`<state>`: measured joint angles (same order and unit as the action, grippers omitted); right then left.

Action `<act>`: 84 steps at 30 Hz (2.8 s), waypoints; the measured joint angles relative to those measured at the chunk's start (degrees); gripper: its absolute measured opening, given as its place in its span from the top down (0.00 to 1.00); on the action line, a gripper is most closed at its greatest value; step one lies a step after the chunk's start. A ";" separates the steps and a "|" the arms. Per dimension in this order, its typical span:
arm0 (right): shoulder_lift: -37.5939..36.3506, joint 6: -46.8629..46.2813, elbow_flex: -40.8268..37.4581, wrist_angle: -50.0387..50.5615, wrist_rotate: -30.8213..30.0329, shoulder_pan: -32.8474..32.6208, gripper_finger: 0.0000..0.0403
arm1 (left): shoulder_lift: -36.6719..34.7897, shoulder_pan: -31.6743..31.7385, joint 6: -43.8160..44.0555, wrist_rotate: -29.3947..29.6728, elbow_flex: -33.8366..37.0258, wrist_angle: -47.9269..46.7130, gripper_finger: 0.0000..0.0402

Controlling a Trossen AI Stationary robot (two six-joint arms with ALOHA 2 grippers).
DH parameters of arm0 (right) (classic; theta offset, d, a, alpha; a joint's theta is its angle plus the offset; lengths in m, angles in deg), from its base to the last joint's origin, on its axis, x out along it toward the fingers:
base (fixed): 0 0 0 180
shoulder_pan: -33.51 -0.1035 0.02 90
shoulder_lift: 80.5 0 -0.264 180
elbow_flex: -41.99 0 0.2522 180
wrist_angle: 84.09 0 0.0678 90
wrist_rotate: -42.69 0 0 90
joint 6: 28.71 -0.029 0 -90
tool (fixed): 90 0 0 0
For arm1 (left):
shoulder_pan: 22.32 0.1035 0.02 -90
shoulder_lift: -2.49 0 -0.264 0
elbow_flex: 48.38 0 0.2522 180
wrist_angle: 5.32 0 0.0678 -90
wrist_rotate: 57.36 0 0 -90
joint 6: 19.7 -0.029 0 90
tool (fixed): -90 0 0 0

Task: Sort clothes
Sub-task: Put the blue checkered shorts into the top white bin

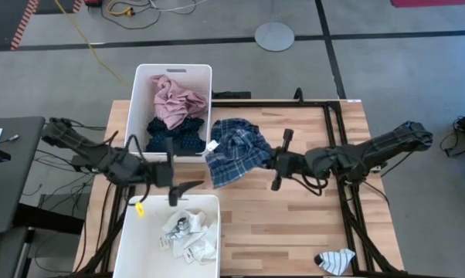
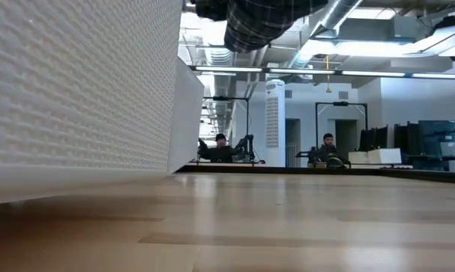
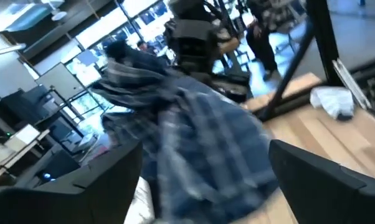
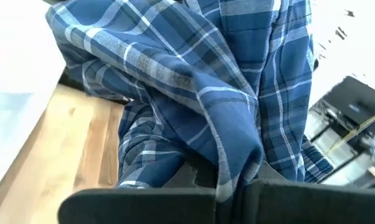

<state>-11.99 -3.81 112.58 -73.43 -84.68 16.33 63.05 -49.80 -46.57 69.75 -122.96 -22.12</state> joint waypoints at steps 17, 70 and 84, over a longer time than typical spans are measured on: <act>0.22 3.02 0.04 -6.20 10.61 -0.69 0.98 | 13.47 11.42 -11.88 -9.14 -2.02 14.00 0.12; -0.85 -7.84 0.24 6.27 16.07 -2.07 0.42 | 22.28 10.62 -30.85 2.67 -9.73 11.88 0.84; -7.16 -20.68 0.00 23.19 11.32 -7.90 0.37 | 9.98 9.40 -32.47 21.65 -9.90 4.84 0.84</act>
<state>-19.15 -24.49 112.58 -50.24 -73.35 8.43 73.02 -40.40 -79.05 91.40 -132.86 -17.29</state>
